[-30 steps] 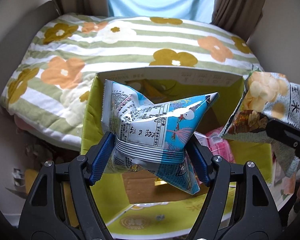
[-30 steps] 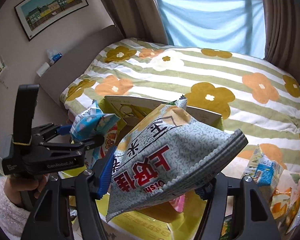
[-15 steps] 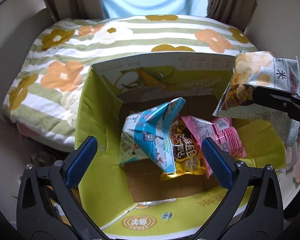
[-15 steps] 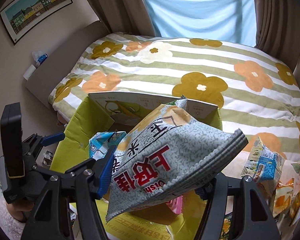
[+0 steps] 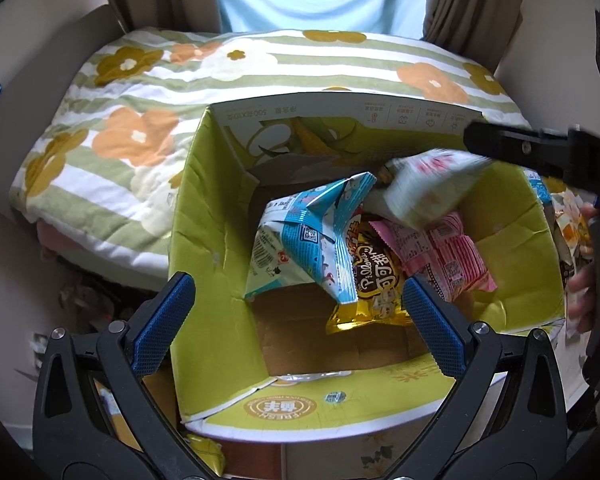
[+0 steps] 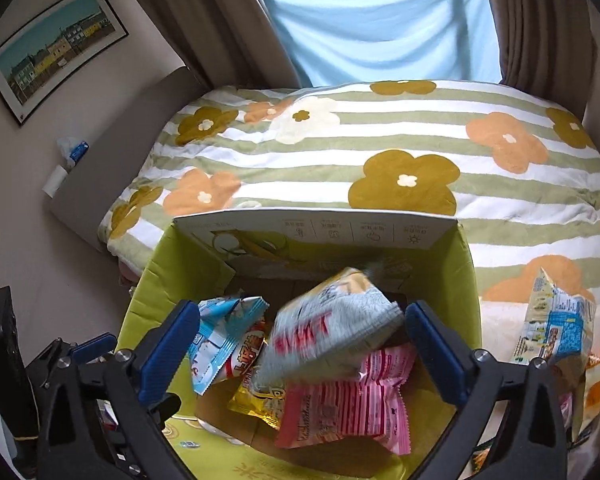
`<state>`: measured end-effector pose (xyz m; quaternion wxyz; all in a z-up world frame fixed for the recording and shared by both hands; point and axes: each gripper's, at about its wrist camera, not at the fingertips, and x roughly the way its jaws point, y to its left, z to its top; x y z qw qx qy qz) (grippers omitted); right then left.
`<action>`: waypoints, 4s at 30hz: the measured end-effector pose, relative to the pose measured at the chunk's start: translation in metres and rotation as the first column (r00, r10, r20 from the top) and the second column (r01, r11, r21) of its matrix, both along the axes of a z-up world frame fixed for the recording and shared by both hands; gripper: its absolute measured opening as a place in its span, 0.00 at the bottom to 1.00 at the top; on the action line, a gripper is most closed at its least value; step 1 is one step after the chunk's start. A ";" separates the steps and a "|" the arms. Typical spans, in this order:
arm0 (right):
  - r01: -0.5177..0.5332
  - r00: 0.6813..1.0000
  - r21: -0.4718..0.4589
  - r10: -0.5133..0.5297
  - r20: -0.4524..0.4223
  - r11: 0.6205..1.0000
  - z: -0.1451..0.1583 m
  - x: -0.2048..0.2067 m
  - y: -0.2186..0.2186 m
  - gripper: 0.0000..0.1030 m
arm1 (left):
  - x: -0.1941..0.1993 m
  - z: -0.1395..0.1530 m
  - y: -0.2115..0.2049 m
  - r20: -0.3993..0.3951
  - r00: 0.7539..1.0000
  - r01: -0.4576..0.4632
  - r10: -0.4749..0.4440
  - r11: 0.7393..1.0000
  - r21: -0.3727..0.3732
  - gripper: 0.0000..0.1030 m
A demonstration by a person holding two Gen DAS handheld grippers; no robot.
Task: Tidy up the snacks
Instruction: 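Carry both bags over the box and drop them inside, opening both tools, then move both tools back toward the remaining snacks on the table, then grasp the waffle packet with the left tool while the right tool grasps the white packet, then carry the waffle and white packets over the box and open both tools to drop them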
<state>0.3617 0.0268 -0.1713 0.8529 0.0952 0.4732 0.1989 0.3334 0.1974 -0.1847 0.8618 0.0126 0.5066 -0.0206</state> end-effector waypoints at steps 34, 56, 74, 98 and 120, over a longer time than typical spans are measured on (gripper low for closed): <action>0.188 0.979 -0.105 -0.178 0.096 0.977 0.068 -0.122 -0.137 0.99 | -0.048 0.068 -0.113 0.139 0.962 0.238 -0.233 0.971 -0.021 1.00; 0.164 0.986 -0.102 -0.167 -0.016 0.981 -0.007 -0.195 -0.301 0.99 | -0.133 -0.005 -0.292 0.007 0.977 0.211 -0.211 0.975 -0.069 1.00; 0.214 0.964 -0.077 -0.223 -0.142 0.974 -0.104 -0.191 -0.313 0.99 | -0.111 -0.120 -0.330 -0.122 0.952 0.280 -0.281 0.960 -0.026 1.00; 0.320 0.929 -0.125 -0.337 -0.152 0.939 -0.129 -0.184 -0.312 0.99 | -0.097 -0.149 -0.333 -0.119 0.941 0.322 -0.316 0.946 0.036 0.76; 0.335 0.925 -0.282 -0.372 -0.085 0.899 -0.142 -0.188 -0.306 0.58 | -0.112 -0.120 -0.334 -0.094 0.954 0.290 -0.285 0.956 0.047 0.72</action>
